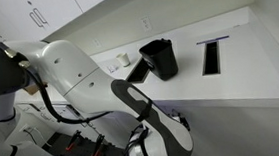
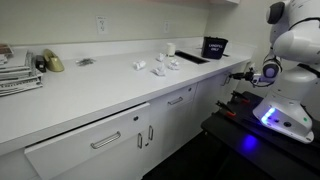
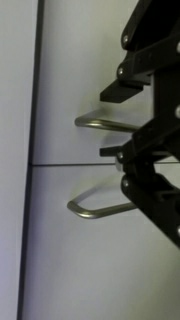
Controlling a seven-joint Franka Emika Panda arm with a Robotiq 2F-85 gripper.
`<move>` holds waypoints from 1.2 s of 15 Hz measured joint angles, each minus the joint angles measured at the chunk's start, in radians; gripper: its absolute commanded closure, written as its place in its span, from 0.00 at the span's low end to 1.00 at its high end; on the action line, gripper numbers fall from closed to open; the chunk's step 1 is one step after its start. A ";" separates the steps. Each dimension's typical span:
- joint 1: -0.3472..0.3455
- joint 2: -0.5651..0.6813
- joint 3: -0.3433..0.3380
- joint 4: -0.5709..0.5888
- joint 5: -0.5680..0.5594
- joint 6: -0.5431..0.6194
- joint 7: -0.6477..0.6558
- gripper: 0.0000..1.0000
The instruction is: Open the bottom right cupboard door
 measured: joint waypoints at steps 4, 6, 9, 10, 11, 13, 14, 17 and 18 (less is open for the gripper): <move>0.000 0.000 0.000 0.000 0.000 0.007 0.000 1.00; 0.002 0.001 0.000 -0.005 -0.002 0.007 0.000 0.98; 0.003 0.001 -0.001 -0.005 -0.003 0.006 0.000 0.98; 0.003 0.001 -0.002 -0.005 -0.004 0.006 0.000 0.98; 0.003 0.001 -0.005 -0.005 -0.009 0.005 0.000 0.98; 0.002 0.000 -0.018 -0.005 -0.025 -0.001 0.002 0.98; 0.000 0.000 -0.029 -0.005 -0.039 -0.005 0.003 0.98; -0.011 0.000 -0.070 -0.003 -0.099 -0.029 0.004 0.98; -0.018 0.001 -0.087 -0.001 -0.126 -0.037 0.004 0.98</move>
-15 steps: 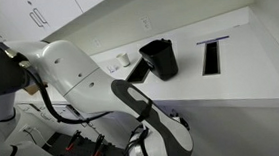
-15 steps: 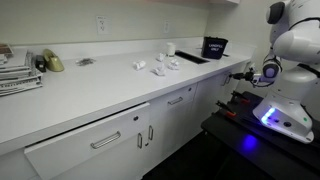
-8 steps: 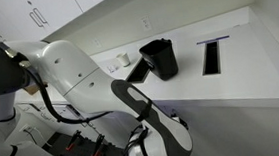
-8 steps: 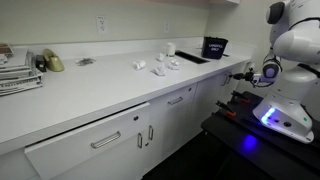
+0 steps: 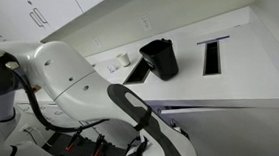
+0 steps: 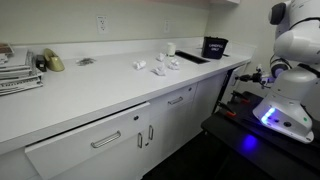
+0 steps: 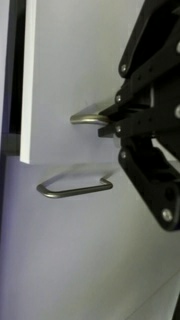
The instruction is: Open the bottom right cupboard door
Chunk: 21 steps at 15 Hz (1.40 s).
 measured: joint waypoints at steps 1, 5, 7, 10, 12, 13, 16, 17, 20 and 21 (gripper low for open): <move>-0.010 0.001 -0.016 0.007 -0.033 -0.007 -0.002 0.98; -0.069 0.018 -0.054 0.078 -0.185 -0.034 -0.002 0.98; -0.106 0.033 -0.055 0.123 -0.246 -0.052 -0.002 0.98; -0.155 0.056 -0.055 0.186 -0.314 -0.077 -0.002 0.98; -0.186 0.070 -0.054 0.225 -0.350 -0.089 -0.002 0.98; -0.201 0.075 -0.053 0.242 -0.364 -0.091 -0.001 0.98; -0.251 0.087 -0.054 0.290 -0.401 -0.092 0.006 0.98; -0.269 0.092 -0.054 0.309 -0.411 -0.091 0.012 0.65; -0.311 0.109 -0.051 0.363 -0.427 -0.050 0.020 0.50; -0.314 0.118 -0.047 0.379 -0.427 -0.005 0.018 0.43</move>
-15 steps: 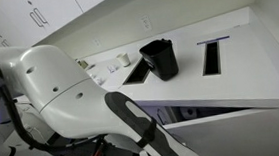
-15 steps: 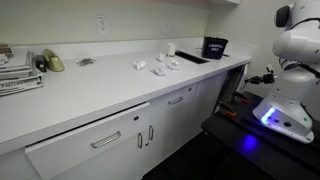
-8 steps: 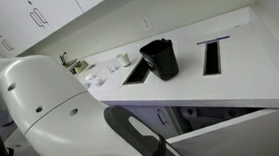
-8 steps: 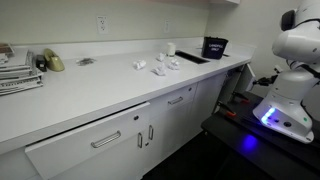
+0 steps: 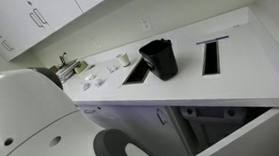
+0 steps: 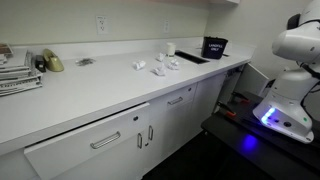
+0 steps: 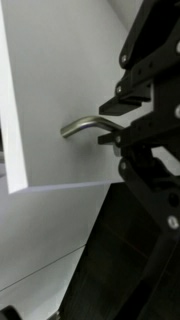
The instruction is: Open the bottom right cupboard door
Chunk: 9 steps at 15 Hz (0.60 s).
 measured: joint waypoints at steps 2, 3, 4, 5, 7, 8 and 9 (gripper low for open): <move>0.004 0.016 0.012 0.031 -0.013 0.097 -0.003 0.27; 0.008 0.019 0.020 0.041 -0.027 0.138 -0.004 0.20; 0.017 0.019 0.025 0.045 -0.044 0.180 -0.005 0.11; 0.034 0.018 0.028 0.046 -0.061 0.223 -0.004 0.05; 0.078 0.008 0.026 0.037 -0.112 0.312 -0.003 0.00; 0.105 -0.002 0.023 0.023 -0.140 0.365 -0.002 0.00; 0.134 -0.017 0.017 0.003 -0.164 0.425 -0.002 0.00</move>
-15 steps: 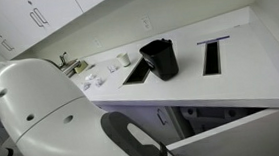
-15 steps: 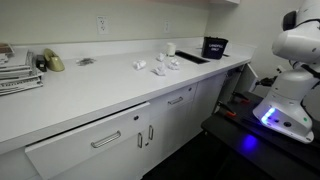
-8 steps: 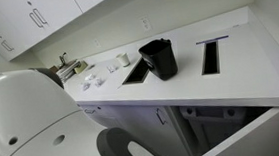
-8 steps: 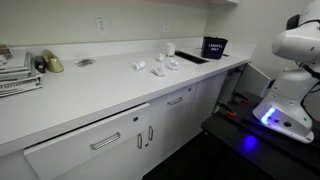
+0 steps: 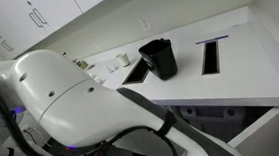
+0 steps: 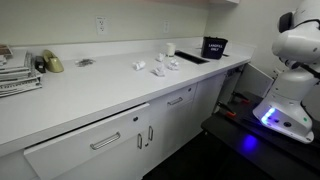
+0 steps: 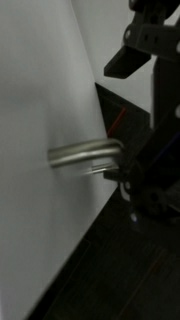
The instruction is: Open the bottom right cupboard door
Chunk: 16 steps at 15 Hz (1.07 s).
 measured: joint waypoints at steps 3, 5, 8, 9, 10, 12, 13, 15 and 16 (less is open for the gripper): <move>0.100 -0.061 -0.030 -0.095 -0.080 0.185 0.029 0.00; 0.167 -0.103 -0.057 -0.166 -0.128 0.316 0.065 0.00; 0.268 -0.160 -0.120 -0.271 -0.208 0.506 0.142 0.00; 0.301 -0.178 -0.147 -0.303 -0.233 0.560 0.165 0.00; 0.334 -0.197 -0.177 -0.336 -0.259 0.607 0.184 0.00; 0.397 -0.234 -0.237 -0.397 -0.300 0.688 0.200 0.00; 0.428 -0.255 -0.267 -0.428 -0.319 0.719 0.201 0.00; 0.492 -0.304 -0.322 -0.489 -0.362 0.749 0.200 0.00; 0.529 -0.332 -0.352 -0.522 -0.387 0.751 0.200 0.00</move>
